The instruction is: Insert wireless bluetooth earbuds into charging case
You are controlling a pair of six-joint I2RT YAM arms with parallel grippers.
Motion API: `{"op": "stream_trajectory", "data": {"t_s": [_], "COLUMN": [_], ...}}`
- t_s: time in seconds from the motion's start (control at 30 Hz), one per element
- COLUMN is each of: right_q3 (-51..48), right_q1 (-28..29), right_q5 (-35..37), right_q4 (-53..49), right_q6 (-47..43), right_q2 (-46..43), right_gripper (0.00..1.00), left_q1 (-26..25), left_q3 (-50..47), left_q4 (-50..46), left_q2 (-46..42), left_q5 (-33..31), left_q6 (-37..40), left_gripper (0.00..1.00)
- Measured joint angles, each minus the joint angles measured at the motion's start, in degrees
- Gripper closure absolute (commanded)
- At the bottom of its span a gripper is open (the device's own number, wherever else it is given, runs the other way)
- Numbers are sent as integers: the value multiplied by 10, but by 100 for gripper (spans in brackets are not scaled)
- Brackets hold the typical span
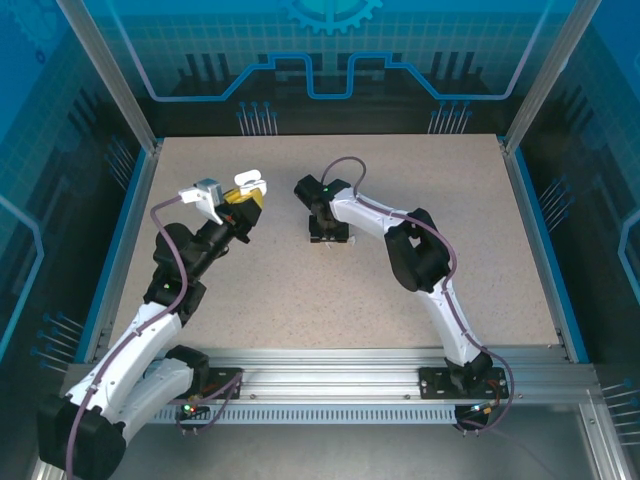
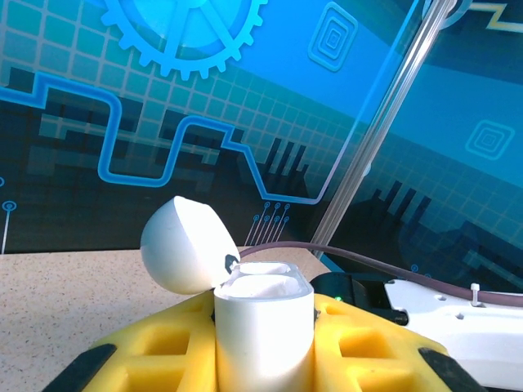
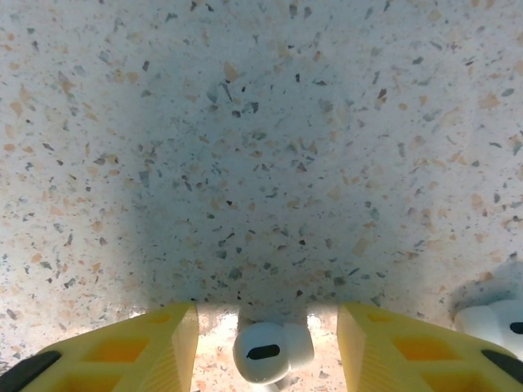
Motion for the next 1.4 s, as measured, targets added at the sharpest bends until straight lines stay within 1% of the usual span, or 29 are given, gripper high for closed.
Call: {"op": "stream_trajectory", "data": {"t_s": [0.17, 0.5, 0.73, 1.1, 1.27, 1.4], "right_q3": [0, 0, -4, -16, -41, -82], "right_q1": [0, 1, 4, 4, 4, 4], "right_q5": [0, 0, 1, 0, 0, 2], "right_q4": [0, 2, 8, 20, 42, 82], "right_q6": [0, 0, 0, 2, 1, -8], "right_q2": [0, 0, -1, -8, -22, -44], "right_gripper": [58, 63, 69, 75, 76, 76], "left_q1": [-3, -8, -11, -20, -24, -28], "left_q3": [0, 0, 0, 0, 0, 0], "left_q4": [0, 0, 0, 0, 0, 1], "left_q2": [0, 0, 1, 10, 12, 17], "left_q5": [0, 0, 0, 0, -1, -2], "left_q6": [2, 2, 11, 13, 15, 16], "left_gripper": [100, 100, 100, 100, 100, 100]}}
